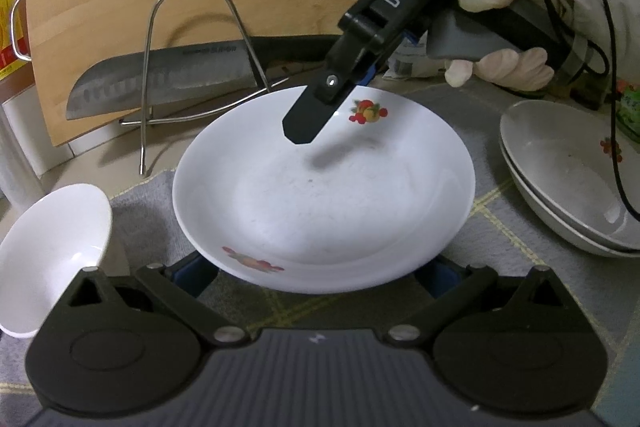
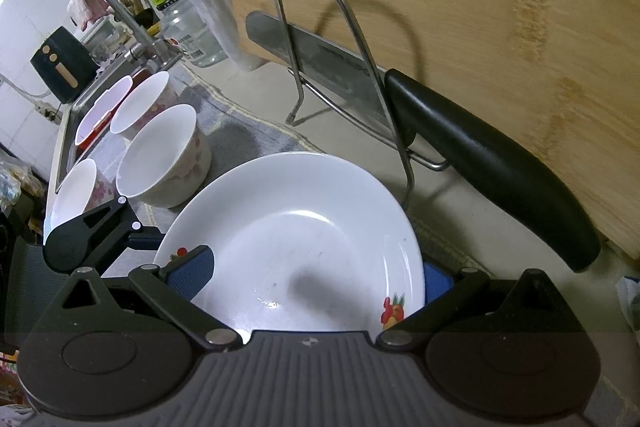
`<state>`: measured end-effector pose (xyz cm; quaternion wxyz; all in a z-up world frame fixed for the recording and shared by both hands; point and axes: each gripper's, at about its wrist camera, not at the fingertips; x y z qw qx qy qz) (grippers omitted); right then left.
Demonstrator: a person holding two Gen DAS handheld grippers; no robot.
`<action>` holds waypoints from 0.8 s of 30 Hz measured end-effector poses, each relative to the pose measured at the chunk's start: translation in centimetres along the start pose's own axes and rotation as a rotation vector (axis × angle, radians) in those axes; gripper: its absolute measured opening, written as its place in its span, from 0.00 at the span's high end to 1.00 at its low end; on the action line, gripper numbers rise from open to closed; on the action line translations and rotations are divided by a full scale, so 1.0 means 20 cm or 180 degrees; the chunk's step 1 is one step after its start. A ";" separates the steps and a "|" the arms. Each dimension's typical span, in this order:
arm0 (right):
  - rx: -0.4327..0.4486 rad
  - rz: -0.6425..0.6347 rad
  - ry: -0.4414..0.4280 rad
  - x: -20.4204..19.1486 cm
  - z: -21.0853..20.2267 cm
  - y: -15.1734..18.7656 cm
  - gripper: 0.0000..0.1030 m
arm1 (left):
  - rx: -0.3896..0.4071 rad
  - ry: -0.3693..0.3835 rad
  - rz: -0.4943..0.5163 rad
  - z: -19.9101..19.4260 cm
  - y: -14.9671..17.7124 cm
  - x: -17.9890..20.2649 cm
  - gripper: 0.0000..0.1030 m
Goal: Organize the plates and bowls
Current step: 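Close the right tool on the oval dish rim, then lift the oval dish and carry it toward the plate stack with the right tool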
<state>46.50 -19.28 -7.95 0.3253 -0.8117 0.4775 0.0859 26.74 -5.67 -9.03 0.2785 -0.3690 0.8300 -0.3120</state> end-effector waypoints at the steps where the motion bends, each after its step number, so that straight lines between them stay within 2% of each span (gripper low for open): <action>1: 0.0009 0.0001 -0.0004 -0.01 -0.01 0.00 0.00 | 0.0001 0.0000 0.0002 -0.01 0.00 0.00 0.00; 12: 0.0084 -0.0032 0.0002 -0.12 -0.13 0.09 0.00 | 0.0009 0.0022 -0.0033 -0.09 -0.01 0.04 0.00; 24: 0.0122 0.0054 0.0030 -0.26 -0.23 0.28 0.00 | -0.0027 0.0053 0.0053 -0.23 0.02 0.13 0.00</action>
Point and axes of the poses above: each gripper's, at about its wrist camera, not at the fingertips, and z roughly the way its jaws point, x to its right, y to its underside, and after that the axes turned 11 degrees about z, right-handed
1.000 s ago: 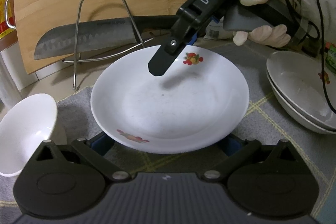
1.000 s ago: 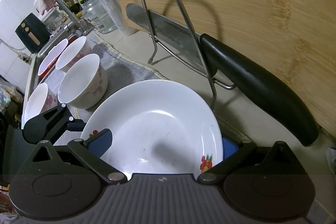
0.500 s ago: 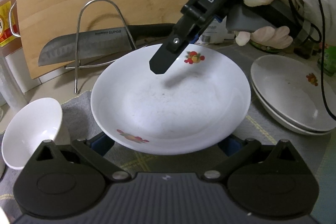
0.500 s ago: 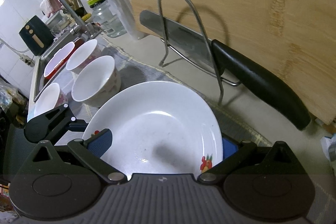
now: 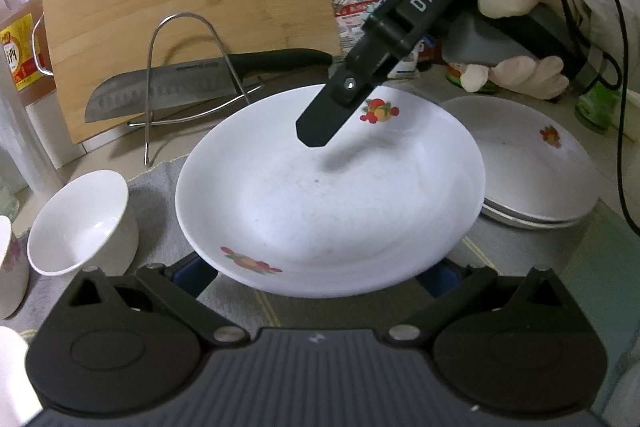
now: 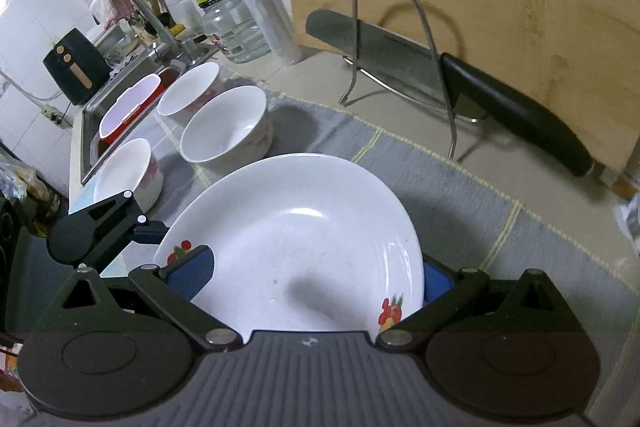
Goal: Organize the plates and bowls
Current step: 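Lift the oval dish and carry it toward the plate stack with the right tool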
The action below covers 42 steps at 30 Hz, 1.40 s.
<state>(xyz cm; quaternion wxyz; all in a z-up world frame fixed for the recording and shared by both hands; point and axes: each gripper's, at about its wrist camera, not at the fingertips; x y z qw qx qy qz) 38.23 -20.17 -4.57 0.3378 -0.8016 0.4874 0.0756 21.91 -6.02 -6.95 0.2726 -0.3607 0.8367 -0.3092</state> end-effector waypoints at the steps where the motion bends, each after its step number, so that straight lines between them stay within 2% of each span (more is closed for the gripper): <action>1: 0.0016 0.0011 0.0003 -0.01 -0.01 0.01 0.00 | 0.0005 0.0009 0.0006 -0.01 0.00 0.01 0.00; 22: 0.0388 0.0340 0.0259 -0.14 -0.21 0.25 0.00 | 0.0126 0.0370 0.0397 -0.18 0.00 0.09 0.00; 42: 0.0678 0.0727 0.0555 0.05 -0.52 0.52 0.00 | 0.0276 0.0783 0.0806 -0.11 -0.19 0.33 0.00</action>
Point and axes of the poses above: each gripper's, at about its wrist camera, not at the fingertips, and z roughly the way its jaws point, x to its right, y to its underside, and after that the axes turned 11 degrees about z, right-handed
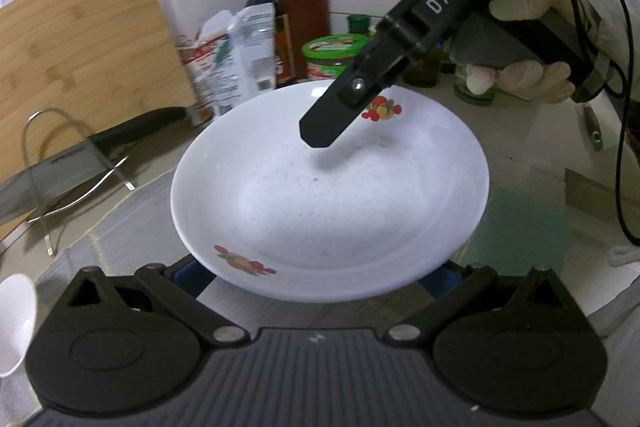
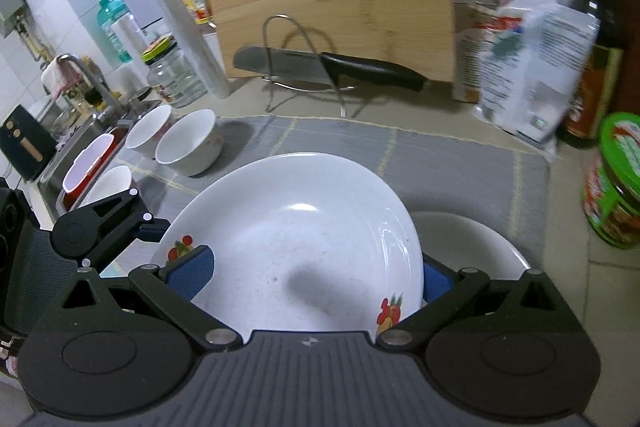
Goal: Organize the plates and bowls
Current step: 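Lift the oval dish and carry it toward the plate stack with the right tool, then lower the oval dish onto the stacked plates with the right tool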
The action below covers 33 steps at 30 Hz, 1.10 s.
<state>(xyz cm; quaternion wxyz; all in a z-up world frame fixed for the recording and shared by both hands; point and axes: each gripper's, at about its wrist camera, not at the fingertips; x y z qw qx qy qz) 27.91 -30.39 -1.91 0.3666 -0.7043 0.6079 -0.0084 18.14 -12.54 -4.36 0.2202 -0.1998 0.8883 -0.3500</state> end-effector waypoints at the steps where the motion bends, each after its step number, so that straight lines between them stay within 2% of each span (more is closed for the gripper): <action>1: 0.0004 0.0019 0.0013 0.02 -0.01 0.01 0.00 | 0.0002 0.0023 0.0014 0.01 -0.01 0.01 0.00; 22: 0.0065 0.0325 0.0256 0.25 -0.15 0.14 0.00 | 0.0003 0.0385 0.0228 0.20 -0.13 0.14 0.01; 33: 0.0059 0.0387 0.0317 0.31 -0.15 0.16 0.00 | -0.0053 0.0464 0.0231 0.27 -0.15 0.16 0.01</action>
Point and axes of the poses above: each gripper's, at about its wrist camera, not at the fingertips, and z roughly the way its jaws point, x to its right, y to its underside, and after that the axes turned 11 degrees about z, right-handed
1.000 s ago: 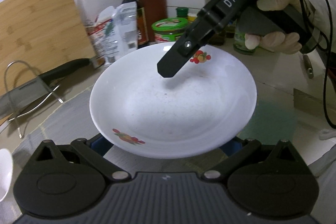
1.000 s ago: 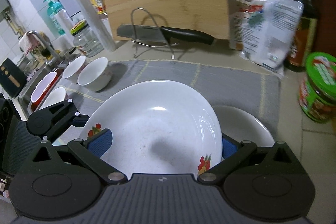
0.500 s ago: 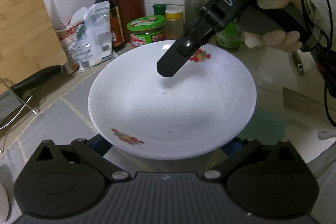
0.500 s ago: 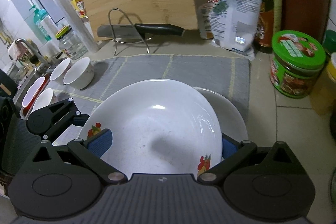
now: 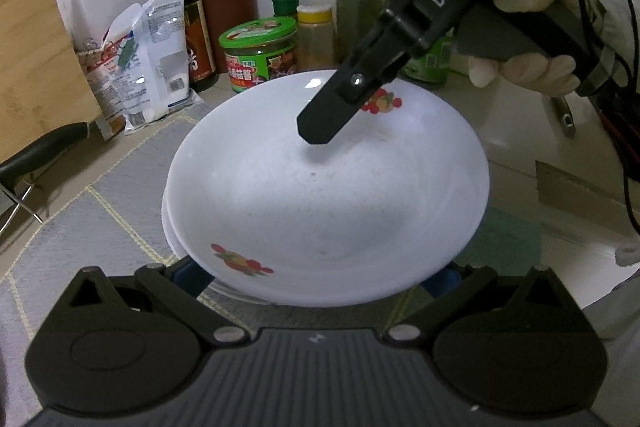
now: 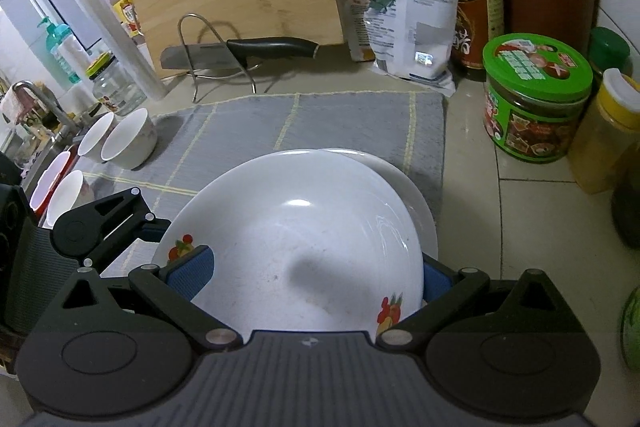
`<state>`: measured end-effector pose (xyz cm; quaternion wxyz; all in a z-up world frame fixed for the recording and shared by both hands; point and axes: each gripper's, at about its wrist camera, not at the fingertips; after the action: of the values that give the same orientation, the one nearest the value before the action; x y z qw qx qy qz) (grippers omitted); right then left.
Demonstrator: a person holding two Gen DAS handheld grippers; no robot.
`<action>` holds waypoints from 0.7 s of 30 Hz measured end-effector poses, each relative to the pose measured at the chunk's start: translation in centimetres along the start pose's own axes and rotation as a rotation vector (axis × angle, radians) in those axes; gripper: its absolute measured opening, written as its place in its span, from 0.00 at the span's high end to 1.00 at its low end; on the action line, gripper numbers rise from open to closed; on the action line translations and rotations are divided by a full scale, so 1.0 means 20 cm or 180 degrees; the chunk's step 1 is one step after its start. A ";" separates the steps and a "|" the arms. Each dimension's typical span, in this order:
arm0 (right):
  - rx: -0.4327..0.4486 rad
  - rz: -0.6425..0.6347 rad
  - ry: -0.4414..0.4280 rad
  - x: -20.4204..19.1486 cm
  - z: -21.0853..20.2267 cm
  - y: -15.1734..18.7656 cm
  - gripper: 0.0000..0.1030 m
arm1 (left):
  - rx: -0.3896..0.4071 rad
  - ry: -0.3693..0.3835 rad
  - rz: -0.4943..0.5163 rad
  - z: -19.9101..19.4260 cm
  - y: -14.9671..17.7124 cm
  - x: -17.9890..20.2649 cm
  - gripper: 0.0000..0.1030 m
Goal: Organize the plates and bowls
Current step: 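Lower the oval dish onto the stacked plates with the right tool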
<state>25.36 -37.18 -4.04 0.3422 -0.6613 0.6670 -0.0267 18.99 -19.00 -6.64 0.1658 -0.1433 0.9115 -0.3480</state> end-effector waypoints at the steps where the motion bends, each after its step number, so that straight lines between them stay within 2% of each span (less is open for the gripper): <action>1: 0.0001 -0.0009 0.0004 0.00 0.00 0.00 0.00 | -0.0013 0.0002 -0.0010 0.01 0.00 0.00 0.01; 9: -0.0033 -0.0122 -0.0038 0.02 0.02 -0.01 0.00 | -0.0087 -0.0086 -0.0036 0.03 -0.01 0.01 0.01; 21: -0.0094 -0.0063 -0.0213 0.08 0.07 -0.03 0.00 | -0.0316 -0.0197 -0.0012 0.05 -0.04 0.00 0.01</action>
<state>26.86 -38.06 -5.48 0.3542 -0.6734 0.6489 0.0018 19.45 -20.13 -6.81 0.1860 -0.1638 0.9218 -0.2981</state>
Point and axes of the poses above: each gripper's, at about its wrist camera, not at the fingertips, and z roughly the way its jaws point, x to its right, y to its underside, and after that the axes turned 11 degrees about z, right-handed
